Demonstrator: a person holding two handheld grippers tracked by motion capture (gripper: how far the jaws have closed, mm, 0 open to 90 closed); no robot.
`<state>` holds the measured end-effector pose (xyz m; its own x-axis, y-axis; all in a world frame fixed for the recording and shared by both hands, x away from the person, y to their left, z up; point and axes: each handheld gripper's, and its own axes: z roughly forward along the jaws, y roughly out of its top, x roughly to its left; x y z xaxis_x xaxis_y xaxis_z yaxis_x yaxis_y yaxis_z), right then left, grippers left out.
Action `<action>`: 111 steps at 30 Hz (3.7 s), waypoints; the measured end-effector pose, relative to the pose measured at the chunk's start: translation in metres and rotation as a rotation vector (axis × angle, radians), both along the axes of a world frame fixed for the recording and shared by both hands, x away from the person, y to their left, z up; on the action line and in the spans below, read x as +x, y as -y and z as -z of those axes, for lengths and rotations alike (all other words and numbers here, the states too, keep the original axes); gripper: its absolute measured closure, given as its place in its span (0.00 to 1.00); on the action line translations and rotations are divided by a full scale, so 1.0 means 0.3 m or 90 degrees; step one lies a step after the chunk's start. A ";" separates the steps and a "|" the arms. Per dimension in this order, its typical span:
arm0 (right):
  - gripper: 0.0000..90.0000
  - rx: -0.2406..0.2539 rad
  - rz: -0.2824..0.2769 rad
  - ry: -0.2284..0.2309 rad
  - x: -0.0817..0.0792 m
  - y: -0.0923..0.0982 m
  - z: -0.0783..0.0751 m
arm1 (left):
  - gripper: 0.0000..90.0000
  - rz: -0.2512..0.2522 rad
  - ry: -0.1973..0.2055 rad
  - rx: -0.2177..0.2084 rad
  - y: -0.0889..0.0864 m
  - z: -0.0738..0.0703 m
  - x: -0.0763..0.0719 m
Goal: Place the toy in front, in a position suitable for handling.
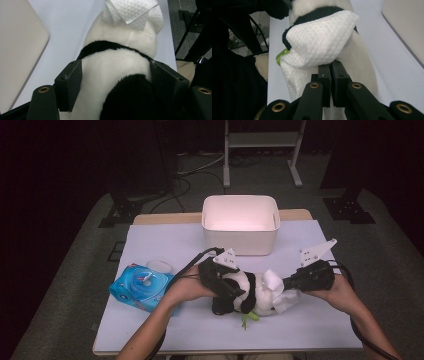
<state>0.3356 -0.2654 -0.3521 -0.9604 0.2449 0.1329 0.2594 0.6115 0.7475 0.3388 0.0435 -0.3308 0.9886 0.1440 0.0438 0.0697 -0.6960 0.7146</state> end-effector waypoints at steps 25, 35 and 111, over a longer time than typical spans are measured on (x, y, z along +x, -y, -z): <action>0.96 -0.050 -0.086 0.037 0.011 -0.242 -0.052 | 0.32 -0.005 -0.025 -0.046 -0.051 0.029 -0.029; 0.96 -0.037 -0.008 0.053 0.005 -0.066 -0.075 | 0.32 -0.010 -0.022 -0.042 -0.050 0.031 -0.032; 0.94 -0.046 -0.043 0.055 -0.013 -0.180 -0.046 | 0.31 0.006 -0.010 -0.042 -0.034 0.043 -0.070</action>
